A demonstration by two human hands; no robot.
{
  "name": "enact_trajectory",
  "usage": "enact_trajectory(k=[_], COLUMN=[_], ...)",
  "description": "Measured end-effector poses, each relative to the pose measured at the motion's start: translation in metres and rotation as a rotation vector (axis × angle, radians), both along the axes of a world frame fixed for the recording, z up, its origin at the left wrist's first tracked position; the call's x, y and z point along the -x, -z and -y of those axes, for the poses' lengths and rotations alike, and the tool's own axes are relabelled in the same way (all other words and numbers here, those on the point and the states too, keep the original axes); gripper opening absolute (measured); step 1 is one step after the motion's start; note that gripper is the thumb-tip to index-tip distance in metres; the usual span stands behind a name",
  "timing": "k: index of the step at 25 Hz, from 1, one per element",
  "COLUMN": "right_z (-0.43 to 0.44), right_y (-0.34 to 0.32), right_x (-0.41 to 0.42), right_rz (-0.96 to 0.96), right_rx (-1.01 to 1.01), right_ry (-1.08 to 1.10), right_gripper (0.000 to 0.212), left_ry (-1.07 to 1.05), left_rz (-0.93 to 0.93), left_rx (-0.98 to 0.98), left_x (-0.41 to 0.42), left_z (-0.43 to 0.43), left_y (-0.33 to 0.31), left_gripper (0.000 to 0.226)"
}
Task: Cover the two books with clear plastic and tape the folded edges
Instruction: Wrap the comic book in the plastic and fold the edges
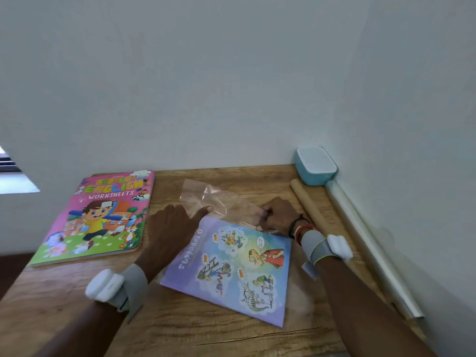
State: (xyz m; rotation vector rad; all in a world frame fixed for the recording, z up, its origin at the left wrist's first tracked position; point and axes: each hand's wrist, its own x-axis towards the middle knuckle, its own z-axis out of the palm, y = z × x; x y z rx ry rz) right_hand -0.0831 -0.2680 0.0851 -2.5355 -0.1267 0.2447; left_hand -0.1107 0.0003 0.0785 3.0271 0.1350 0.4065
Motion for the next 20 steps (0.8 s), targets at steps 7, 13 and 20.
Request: enact_trajectory(k=[7,13,20], right_z=[-0.054,-0.025,-0.014], right_y=[-0.007,-0.014,-0.001], right_x=[-0.026,-0.019,0.03], right_rz=[0.141,0.3,0.498], right_rx=[0.127,0.126,0.052], right_ry=[-0.092,0.185,0.447], right_gripper=[0.021,0.01,0.042], left_ry=[0.055,0.323,0.156], left_rz=[0.215,-0.191,-0.168], left_rx=[0.473,0.791,0.74], left_x=[0.008,-0.021,-0.036], left_z=[-0.046,-0.06,-0.061], left_y=[-0.007,0.005,0.009], left_gripper=[0.05,0.026,0.014])
